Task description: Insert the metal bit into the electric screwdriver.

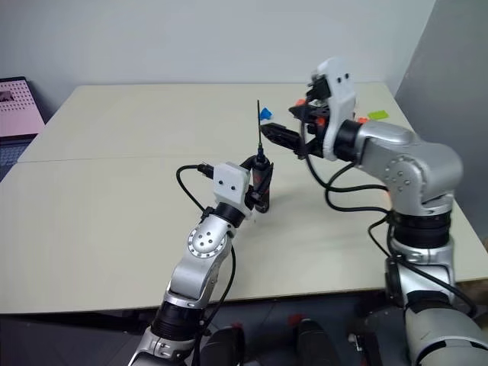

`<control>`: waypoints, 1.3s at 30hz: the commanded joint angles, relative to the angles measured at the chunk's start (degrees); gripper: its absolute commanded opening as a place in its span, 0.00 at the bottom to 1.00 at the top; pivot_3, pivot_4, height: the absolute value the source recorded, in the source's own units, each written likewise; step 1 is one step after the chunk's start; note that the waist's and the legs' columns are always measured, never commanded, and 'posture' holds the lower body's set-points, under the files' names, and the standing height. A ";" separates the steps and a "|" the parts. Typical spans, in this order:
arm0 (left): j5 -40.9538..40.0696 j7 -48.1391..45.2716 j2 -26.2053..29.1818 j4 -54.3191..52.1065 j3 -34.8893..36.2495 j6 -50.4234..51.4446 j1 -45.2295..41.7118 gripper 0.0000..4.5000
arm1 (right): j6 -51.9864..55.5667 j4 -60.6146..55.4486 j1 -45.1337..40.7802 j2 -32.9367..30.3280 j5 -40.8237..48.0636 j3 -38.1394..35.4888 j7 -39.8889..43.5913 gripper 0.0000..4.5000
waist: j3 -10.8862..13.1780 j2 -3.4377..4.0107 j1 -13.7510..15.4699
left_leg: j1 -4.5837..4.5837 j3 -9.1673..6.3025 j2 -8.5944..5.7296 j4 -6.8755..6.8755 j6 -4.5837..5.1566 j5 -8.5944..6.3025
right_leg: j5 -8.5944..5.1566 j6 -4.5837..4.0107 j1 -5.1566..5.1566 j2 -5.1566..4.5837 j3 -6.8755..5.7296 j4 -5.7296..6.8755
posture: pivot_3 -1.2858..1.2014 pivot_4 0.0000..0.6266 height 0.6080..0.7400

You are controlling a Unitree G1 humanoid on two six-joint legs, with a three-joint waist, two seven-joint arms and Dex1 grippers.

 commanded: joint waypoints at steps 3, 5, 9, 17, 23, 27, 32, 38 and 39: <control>-0.21 -0.26 0.51 -0.68 1.17 0.34 -0.30 0.36 | -0.95 -1.56 0.17 -4.84 2.86 -2.42 5.04 1.00 | 0.00 0.01 -0.33 | 0.03 0.00 0.01 -0.02 0.00 0.00 | 0.00 0.00 0.00 0.01 0.01 0.02 | 0.52 0.24 1.00; -0.63 -1.27 1.84 -1.69 2.30 0.65 -1.71 0.36 | -2.31 -1.93 1.71 -8.74 2.31 -3.30 7.52 1.00 | 0.01 0.00 -0.07 | 0.01 -0.02 0.00 -0.01 0.00 0.00 | 0.00 0.00 -0.01 0.01 -0.02 0.03 | 0.52 0.24 1.00; -0.16 -3.05 6.03 -3.35 4.50 1.62 -5.18 0.36 | -4.31 -2.83 4.06 -13.93 2.26 -4.64 10.71 1.00 | 0.05 -0.02 -0.01 | -0.04 0.04 0.00 0.00 0.00 0.00 | 0.00 0.00 -0.04 0.00 0.03 -0.03 | 0.52 0.24 1.00; 4.32 -22.94 28.47 3.52 1.03 2.69 -19.66 0.36 | -13.84 -6.50 13.84 -29.58 -0.60 -5.98 22.92 1.00 | 0.16 -0.03 0.47 | -0.47 0.11 -0.02 -0.07 -0.01 0.00 | -0.01 -0.01 -0.49 -0.02 0.03 -0.04 | 0.52 0.24 1.00; 15.24 -42.48 36.11 26.28 -14.84 -12.45 -34.69 0.36 | -19.18 -12.57 19.29 -34.60 -0.73 -5.30 30.05 1.00 | 0.16 -0.02 0.96 | -0.56 0.13 -0.01 -0.12 -0.01 0.00 | 0.01 0.03 -0.49 -0.02 -0.01 -0.35 | 0.52 0.24 1.00; 16.98 -45.87 31.61 36.87 -18.35 -17.82 -39.79 0.36 | -20.68 -13.14 21.01 -34.53 -2.50 -4.13 29.16 1.00 | 0.17 -0.03 1.17 | -0.75 0.19 0.00 -0.06 0.00 -0.01 | 0.03 0.06 -0.58 -0.05 0.03 -0.44 | 0.52 0.24 1.00; 19.37 -48.70 25.54 49.57 -21.39 -22.20 -43.74 0.36 | -21.65 -15.30 25.39 -34.02 -3.17 -4.13 28.25 1.00 | 0.17 -0.02 1.65 | -0.97 0.07 -0.02 0.04 0.01 -0.01 | 0.04 0.07 -0.65 -0.05 -0.08 -0.48 | 0.52 0.24 1.00; 18.47 -53.74 22.21 55.09 -20.08 -23.38 -45.34 0.54 | -22.17 -16.32 28.04 -34.03 -3.20 -5.03 27.24 1.00 | 0.17 -0.02 1.41 | -0.95 0.06 -0.02 0.06 0.01 -0.01 | 0.04 0.07 -0.64 -0.05 -0.06 -0.41 | 0.52 0.24 1.00; 17.92 -54.07 21.82 55.37 -19.36 -23.46 -45.73 0.59 | -22.23 -16.32 28.29 -34.14 -3.14 -5.19 27.27 1.00 | 0.16 -0.02 1.40 | -0.94 0.05 -0.02 0.09 0.01 -0.01 | 0.04 0.08 -0.62 -0.05 -0.08 -0.38 | 0.52 0.24 1.00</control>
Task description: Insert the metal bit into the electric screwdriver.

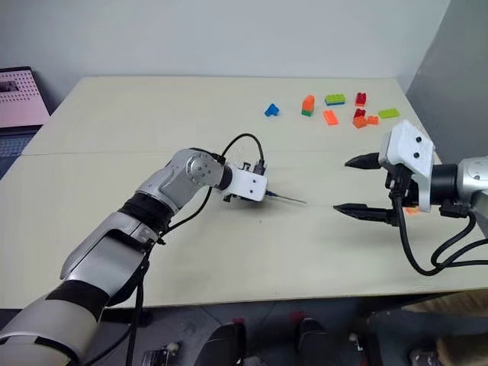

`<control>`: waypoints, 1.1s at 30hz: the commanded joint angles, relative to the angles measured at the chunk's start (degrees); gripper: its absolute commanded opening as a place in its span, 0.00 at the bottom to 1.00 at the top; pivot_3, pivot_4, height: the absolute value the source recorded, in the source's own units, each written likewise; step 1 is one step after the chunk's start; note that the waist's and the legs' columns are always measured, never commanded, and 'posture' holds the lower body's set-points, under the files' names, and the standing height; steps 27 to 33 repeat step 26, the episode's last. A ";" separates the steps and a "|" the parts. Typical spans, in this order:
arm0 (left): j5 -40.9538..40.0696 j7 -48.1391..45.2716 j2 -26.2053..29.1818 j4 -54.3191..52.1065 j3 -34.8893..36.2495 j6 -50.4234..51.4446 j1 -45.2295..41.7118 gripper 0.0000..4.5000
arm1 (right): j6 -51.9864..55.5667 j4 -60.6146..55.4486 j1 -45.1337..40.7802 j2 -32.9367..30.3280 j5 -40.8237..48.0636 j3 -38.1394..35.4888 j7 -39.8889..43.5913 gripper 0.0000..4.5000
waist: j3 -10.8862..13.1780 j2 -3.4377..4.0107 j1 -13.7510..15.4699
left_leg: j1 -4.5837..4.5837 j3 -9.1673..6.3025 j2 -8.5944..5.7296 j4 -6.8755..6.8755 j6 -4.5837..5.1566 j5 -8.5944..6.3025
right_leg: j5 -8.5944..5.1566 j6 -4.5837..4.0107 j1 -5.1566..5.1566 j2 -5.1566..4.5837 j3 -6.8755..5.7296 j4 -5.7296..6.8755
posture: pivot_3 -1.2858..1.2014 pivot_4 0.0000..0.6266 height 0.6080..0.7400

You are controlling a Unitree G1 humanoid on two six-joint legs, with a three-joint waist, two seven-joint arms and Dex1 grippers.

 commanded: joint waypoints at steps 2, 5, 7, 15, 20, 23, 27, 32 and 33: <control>-3.67 -3.97 -1.69 0.99 3.17 0.03 -1.77 0.70 | -0.99 -1.63 0.48 -0.61 0.30 -2.57 -0.50 1.00 | 0.00 0.00 -0.01 | 0.01 0.00 0.00 0.02 0.00 0.00 | 0.01 0.01 0.01 0.00 0.00 0.04 | 0.52 0.24 1.00; -6.67 -7.42 -0.73 -0.47 5.91 2.18 -2.20 0.85 | -1.10 -1.36 0.54 -0.87 0.30 -2.65 -0.36 1.00 | 0.00 0.00 -0.06 | 0.02 -0.03 0.00 0.03 0.01 0.01 | 0.02 0.02 0.01 0.00 -0.01 0.09 | 0.52 0.24 1.00; -9.15 -8.18 0.79 -2.75 9.17 5.75 -2.79 0.94 | -1.32 -1.02 0.53 -0.96 0.11 -2.60 -0.22 1.00 | 0.00 0.00 -0.24 | 0.04 -0.03 0.00 0.03 0.01 0.01 | 0.02 0.02 0.00 0.01 -0.01 0.13 | 0.52 0.24 1.00; -26.30 -15.53 13.51 -21.31 27.12 35.19 3.10 0.98 | -2.53 -0.17 3.54 -1.14 -0.10 -4.60 0.20 1.00 | 0.00 0.00 -0.69 | 0.23 -0.05 0.01 0.08 0.00 0.01 | -0.03 -0.03 -0.05 0.04 0.00 0.65 | 0.52 0.24 1.00; -35.08 -17.46 26.96 -42.83 39.83 47.40 22.64 0.98 | -4.78 2.44 4.69 -0.29 -0.81 -5.03 0.38 1.00 | 0.00 0.01 -1.82 | 0.54 0.02 0.05 0.05 -0.01 0.02 | -0.09 -0.12 0.10 0.03 0.09 0.85 | 0.52 0.24 1.00; -38.85 -16.34 31.23 -49.78 44.86 52.47 31.44 0.98 | -6.62 4.19 5.00 -0.72 -1.65 -4.26 1.98 1.00 | 0.03 -0.06 -1.69 | 0.68 0.03 0.10 0.05 -0.02 0.02 | -0.12 -0.18 0.15 0.04 0.07 0.92 | 0.52 0.24 1.00; -40.61 -14.82 32.89 -52.77 47.36 53.84 37.30 0.98 | -7.65 5.84 3.54 -0.51 -2.37 -2.67 2.90 1.00 | 0.05 -0.08 -1.06 | 0.75 0.00 0.07 0.11 0.05 0.10 | -0.16 -0.25 0.25 0.02 0.02 0.90 | 0.52 0.24 1.00; -40.61 -14.82 32.89 -52.77 47.36 53.84 37.30 0.98 | -7.65 5.84 3.54 -0.51 -2.37 -2.67 2.90 1.00 | 0.05 -0.08 -1.06 | 0.75 0.00 0.07 0.11 0.05 0.10 | -0.16 -0.25 0.25 0.02 0.02 0.90 | 0.52 0.24 1.00; -40.61 -14.82 32.89 -52.77 47.36 53.84 37.30 0.98 | -7.65 5.84 3.54 -0.51 -2.37 -2.67 2.90 1.00 | 0.05 -0.08 -1.06 | 0.75 0.00 0.07 0.11 0.05 0.10 | -0.16 -0.25 0.25 0.02 0.02 0.90 | 0.52 0.24 1.00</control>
